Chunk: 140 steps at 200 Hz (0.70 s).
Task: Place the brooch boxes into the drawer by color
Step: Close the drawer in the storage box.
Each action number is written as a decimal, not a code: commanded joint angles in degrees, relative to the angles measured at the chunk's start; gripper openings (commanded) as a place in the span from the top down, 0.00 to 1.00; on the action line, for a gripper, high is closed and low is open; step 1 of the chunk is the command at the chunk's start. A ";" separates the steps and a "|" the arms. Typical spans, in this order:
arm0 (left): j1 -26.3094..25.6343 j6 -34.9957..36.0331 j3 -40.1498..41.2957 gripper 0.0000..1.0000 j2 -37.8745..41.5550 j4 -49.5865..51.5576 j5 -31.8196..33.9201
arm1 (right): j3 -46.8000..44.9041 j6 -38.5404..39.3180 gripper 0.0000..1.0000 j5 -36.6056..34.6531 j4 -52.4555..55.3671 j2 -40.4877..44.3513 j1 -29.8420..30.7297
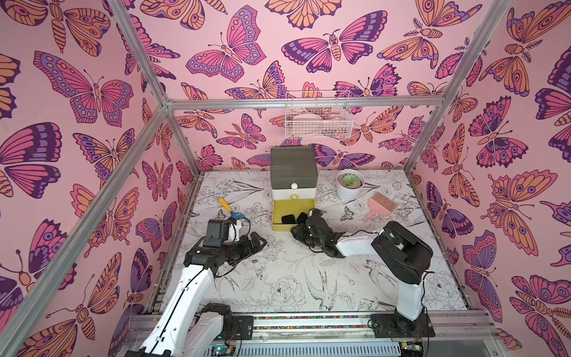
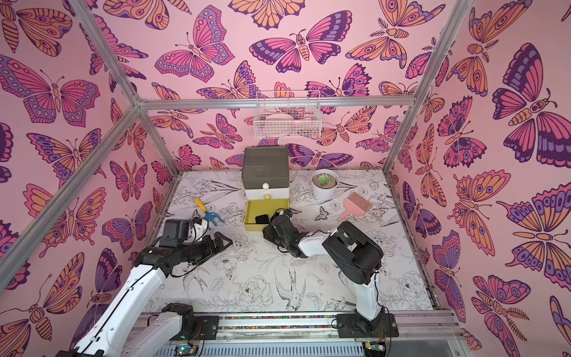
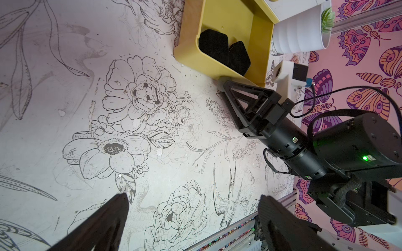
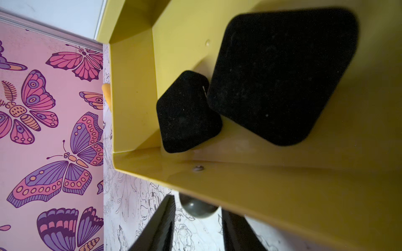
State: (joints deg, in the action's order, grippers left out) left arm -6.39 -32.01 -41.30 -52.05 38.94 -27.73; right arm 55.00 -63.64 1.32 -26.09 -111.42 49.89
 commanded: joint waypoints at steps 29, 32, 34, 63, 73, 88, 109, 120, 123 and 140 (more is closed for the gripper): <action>-0.20 0.44 0.62 0.00 -0.77 0.21 -0.93 | 2.52 1.01 0.68 -0.68 -0.18 -2.27 -0.58; -0.20 0.42 0.56 0.00 -0.81 0.24 -0.94 | 2.48 0.93 0.69 -0.70 -0.31 -2.41 -0.63; -0.20 0.38 0.59 0.00 -0.82 0.19 -0.93 | 2.43 0.89 0.70 -0.71 -0.42 -2.29 -0.66; -0.20 0.47 0.62 0.00 -0.95 0.18 -0.95 | 2.30 0.80 0.72 -1.14 -0.72 -2.10 -0.93; -0.15 0.46 0.67 0.00 -1.03 0.18 -0.93 | 2.22 1.04 0.73 -1.27 -0.72 -1.86 -1.23; -0.16 0.54 0.68 0.00 -1.19 0.17 -0.93 | 1.96 1.38 0.72 -1.57 -0.46 -1.15 -1.77; -0.21 0.53 0.56 0.00 -1.46 0.19 -0.97 | 1.93 2.27 0.72 -1.61 0.22 -0.17 -2.81; -0.21 0.55 0.48 0.00 -1.64 0.20 -0.93 | 2.10 2.76 0.72 -1.51 0.50 0.10 -3.42; -0.19 0.60 0.47 0.00 -1.65 0.18 -0.97 | 2.27 2.83 0.72 -1.38 0.59 0.14 -3.60; -0.24 0.54 0.38 0.00 -2.04 0.19 -0.94 | 3.11 3.31 0.72 -1.00 0.97 -0.12 -4.20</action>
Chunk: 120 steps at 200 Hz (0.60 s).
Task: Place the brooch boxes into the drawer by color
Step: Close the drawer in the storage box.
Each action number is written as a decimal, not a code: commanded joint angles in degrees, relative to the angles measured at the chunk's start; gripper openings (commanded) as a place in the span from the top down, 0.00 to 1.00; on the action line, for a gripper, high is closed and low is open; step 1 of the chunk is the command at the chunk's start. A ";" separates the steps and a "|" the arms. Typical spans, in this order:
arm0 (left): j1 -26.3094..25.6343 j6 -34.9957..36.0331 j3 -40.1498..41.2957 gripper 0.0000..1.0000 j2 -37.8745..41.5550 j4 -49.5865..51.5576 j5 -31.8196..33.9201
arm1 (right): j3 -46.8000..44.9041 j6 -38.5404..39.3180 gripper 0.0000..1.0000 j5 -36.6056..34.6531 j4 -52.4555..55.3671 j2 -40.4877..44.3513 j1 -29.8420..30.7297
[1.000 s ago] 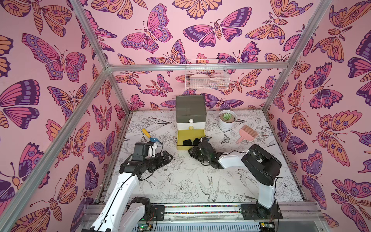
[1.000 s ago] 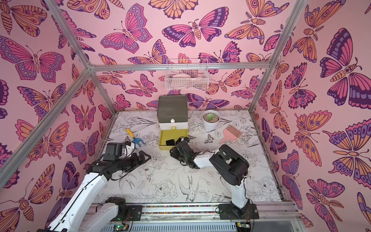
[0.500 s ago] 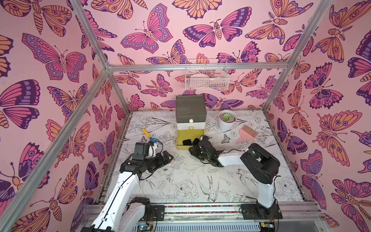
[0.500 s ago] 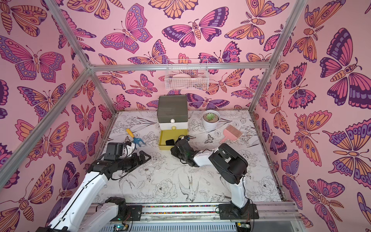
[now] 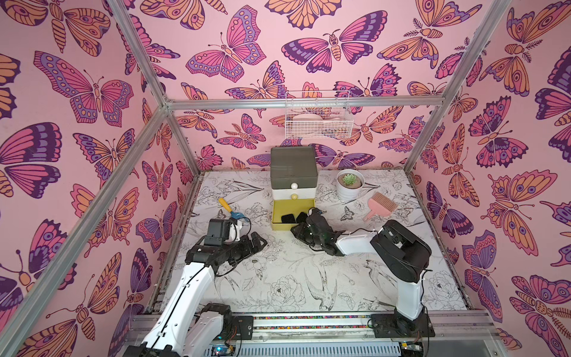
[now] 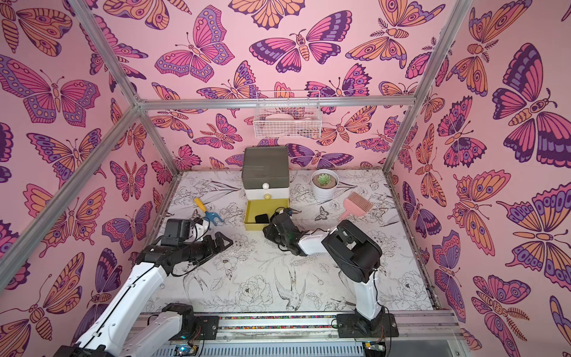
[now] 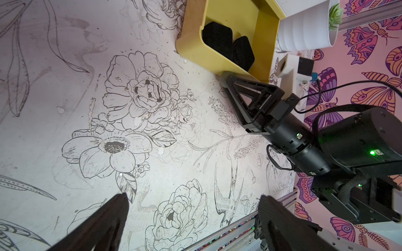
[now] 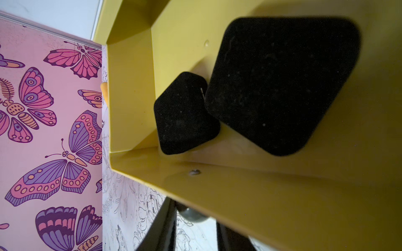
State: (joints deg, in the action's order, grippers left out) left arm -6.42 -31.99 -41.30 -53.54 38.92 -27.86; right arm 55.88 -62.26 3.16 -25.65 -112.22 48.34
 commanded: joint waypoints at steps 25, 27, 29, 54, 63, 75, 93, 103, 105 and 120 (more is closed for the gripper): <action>-0.18 0.84 -0.01 0.00 -1.29 0.20 -0.71 | 4.06 2.17 0.71 -2.28 0.95 -0.11 -3.37; -0.22 0.80 -0.10 0.00 -1.35 0.22 -0.77 | 4.24 2.15 0.71 -2.24 0.91 -0.17 -3.41; -0.19 0.79 -0.10 0.00 -1.38 0.25 -0.75 | 4.42 2.17 0.71 -2.20 0.87 -0.25 -3.49; -0.28 0.85 -0.39 0.00 -1.65 0.26 -0.56 | 6.94 2.62 0.69 -1.72 1.00 -1.74 -4.19; -0.30 0.85 -0.36 0.00 -1.66 0.23 -0.60 | 7.87 2.65 0.69 -1.51 1.13 -2.36 -4.52; -0.37 0.71 -0.36 0.00 -1.57 0.27 -0.59 | 9.11 2.77 0.67 -1.15 1.17 -3.14 -4.87; -0.51 0.71 -0.34 0.00 -1.57 0.21 -0.49 | 10.45 2.94 0.63 -0.79 1.65 -4.05 -5.27; -0.52 0.71 -0.42 0.00 -1.57 0.22 -0.57 | 10.71 2.84 0.62 -0.37 1.35 -4.39 -5.44; -0.46 0.72 -0.38 0.00 -1.57 0.27 -0.56 | 10.74 2.82 0.61 -0.26 1.32 -4.38 -5.45; -0.52 0.67 -0.47 0.00 -1.49 0.23 -0.59 | 11.08 2.90 0.55 0.09 1.40 -4.48 -5.45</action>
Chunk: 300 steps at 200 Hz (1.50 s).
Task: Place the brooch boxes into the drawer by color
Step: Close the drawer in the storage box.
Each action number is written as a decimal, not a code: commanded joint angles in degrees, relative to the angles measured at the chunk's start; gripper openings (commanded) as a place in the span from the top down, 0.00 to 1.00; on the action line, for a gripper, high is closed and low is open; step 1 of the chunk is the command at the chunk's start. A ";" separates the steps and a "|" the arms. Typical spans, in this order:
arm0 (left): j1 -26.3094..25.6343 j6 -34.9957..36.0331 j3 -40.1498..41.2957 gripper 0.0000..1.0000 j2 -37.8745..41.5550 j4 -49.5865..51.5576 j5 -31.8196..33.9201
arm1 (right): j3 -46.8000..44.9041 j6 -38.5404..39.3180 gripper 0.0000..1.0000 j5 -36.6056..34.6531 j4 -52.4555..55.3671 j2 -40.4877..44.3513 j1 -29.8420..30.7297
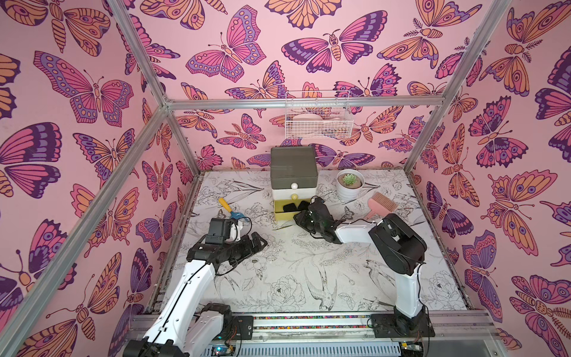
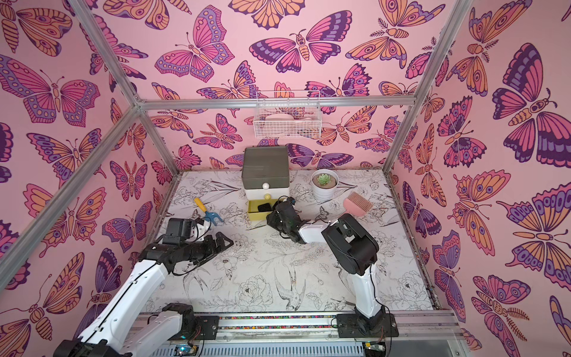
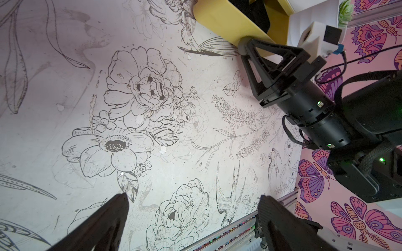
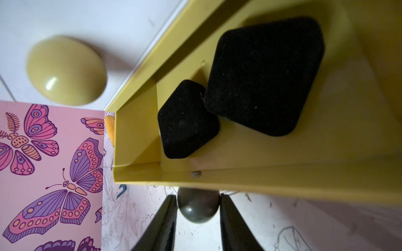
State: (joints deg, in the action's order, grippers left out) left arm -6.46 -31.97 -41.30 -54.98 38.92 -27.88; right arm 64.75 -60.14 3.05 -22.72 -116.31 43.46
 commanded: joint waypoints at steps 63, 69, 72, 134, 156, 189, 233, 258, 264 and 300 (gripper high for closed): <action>-0.63 0.59 -0.46 0.00 -0.04 0.20 -0.42 | -4.04 0.87 0.42 0.57 -3.22 6.29 -0.66; -0.66 0.62 -0.49 0.00 -0.12 0.26 -0.35 | -5.03 0.83 0.41 0.39 -2.97 7.32 -0.81; -0.68 0.60 -0.49 0.00 -0.12 0.26 -0.34 | -5.64 0.89 0.41 0.30 -2.80 7.85 -0.88; -0.98 0.69 -0.76 0.00 -0.83 0.11 -0.09 | -15.63 -0.45 0.85 1.33 -5.42 13.04 -4.18; -1.27 0.59 -0.82 0.00 -0.99 0.11 0.18 | -15.43 -0.90 0.99 1.78 -6.46 11.96 -5.64; -1.41 0.52 -1.06 0.00 -1.61 0.17 0.51 | -12.72 -1.58 1.00 3.06 -7.84 8.41 -7.46; -1.63 0.50 -1.59 0.00 -3.18 0.14 0.97 | -9.05 -3.15 1.00 3.89 -9.90 3.97 -8.97; -1.63 0.87 -2.18 0.00 -4.57 0.16 1.38 | -7.01 -4.08 1.00 4.23 -11.30 1.61 -9.58; -1.62 0.90 -2.33 0.00 -4.92 0.03 1.42 | -6.44 -4.27 1.00 4.39 -11.69 0.93 -9.79; -1.68 1.07 -2.78 0.00 -7.09 -0.24 1.81 | -2.17 -5.04 1.00 5.64 -12.08 -2.95 -10.39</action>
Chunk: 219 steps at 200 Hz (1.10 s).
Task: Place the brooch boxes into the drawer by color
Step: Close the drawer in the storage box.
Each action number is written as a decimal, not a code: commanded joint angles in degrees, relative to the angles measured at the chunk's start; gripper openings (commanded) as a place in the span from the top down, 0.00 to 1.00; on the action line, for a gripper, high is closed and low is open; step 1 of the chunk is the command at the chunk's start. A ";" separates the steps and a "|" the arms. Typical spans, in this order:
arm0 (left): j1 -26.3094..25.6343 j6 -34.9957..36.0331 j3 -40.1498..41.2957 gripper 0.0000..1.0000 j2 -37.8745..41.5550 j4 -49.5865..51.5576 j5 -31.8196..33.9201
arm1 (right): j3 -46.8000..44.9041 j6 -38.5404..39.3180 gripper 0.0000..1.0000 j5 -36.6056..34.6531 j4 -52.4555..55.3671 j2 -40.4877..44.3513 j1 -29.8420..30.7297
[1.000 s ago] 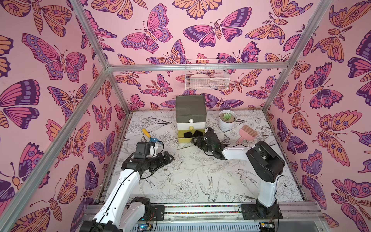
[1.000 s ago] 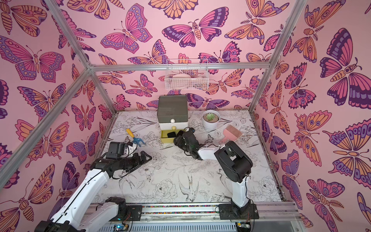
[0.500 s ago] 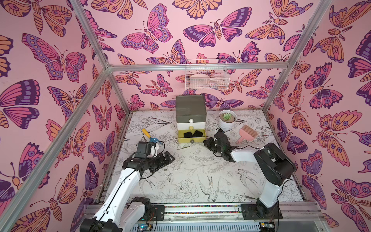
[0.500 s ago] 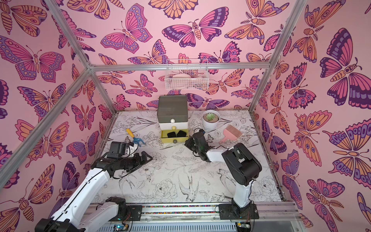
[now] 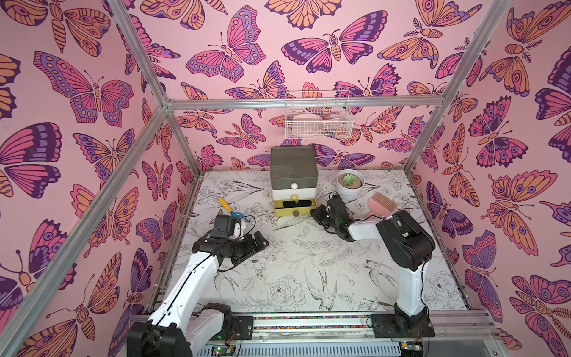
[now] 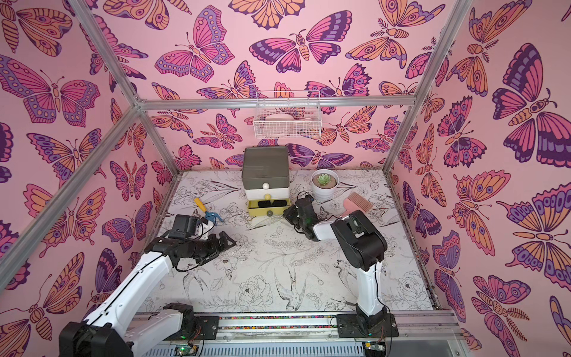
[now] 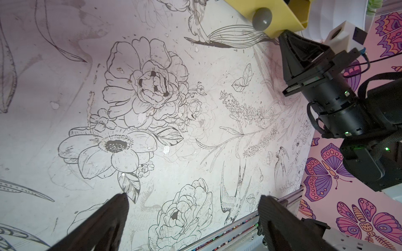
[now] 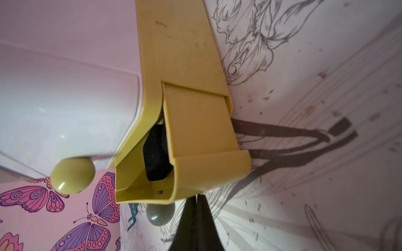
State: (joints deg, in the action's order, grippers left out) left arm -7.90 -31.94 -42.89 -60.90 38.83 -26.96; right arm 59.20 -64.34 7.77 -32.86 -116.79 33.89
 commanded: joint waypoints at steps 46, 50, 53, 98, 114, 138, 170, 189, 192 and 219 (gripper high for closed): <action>-0.36 1.08 -1.50 0.00 -3.63 -0.99 1.46 | 6.79 -3.00 1.00 1.72 -4.51 -6.95 -2.64; -0.36 1.01 -1.57 0.00 -3.83 -0.98 1.55 | 6.97 -3.27 1.00 1.85 -4.80 -7.18 -2.81; -0.36 1.00 -1.61 0.00 -3.98 -1.08 1.64 | 7.12 -3.47 1.00 1.96 -5.04 -7.47 -2.99; -0.33 1.25 -3.56 0.00 -6.09 -1.56 3.17 | 9.17 -4.39 1.00 3.03 -6.27 -9.98 -4.17; -0.42 1.45 -4.47 0.00 -6.50 -1.69 3.93 | 8.97 -5.21 1.00 3.39 -7.27 -10.08 -4.18; -0.37 2.04 -5.52 0.00 -6.12 -2.50 6.04 | 5.86 -5.54 0.82 2.99 -8.80 -7.75 -3.92; -0.22 4.08 -7.23 0.00 -5.93 -3.57 9.82 | -2.24 -4.97 0.46 1.77 -9.59 -1.37 -3.51; -0.01 4.79 -8.79 0.00 -6.57 -3.59 12.29 | -7.64 -4.27 0.42 1.14 -8.61 3.74 -3.40; -0.01 4.74 -9.02 0.00 -6.66 -3.64 12.81 | -8.60 -4.10 0.42 0.97 -8.61 4.59 -3.39; 0.41 5.04 -10.85 0.00 -6.73 -4.00 19.49 | -16.98 -2.40 0.41 -0.67 -7.29 13.61 -3.31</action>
State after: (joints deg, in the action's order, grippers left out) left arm -7.90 -28.51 -51.90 -67.31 35.53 -14.83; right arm 47.18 -68.75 9.41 -41.08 -109.78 30.63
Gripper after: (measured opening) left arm 0.998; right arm 0.584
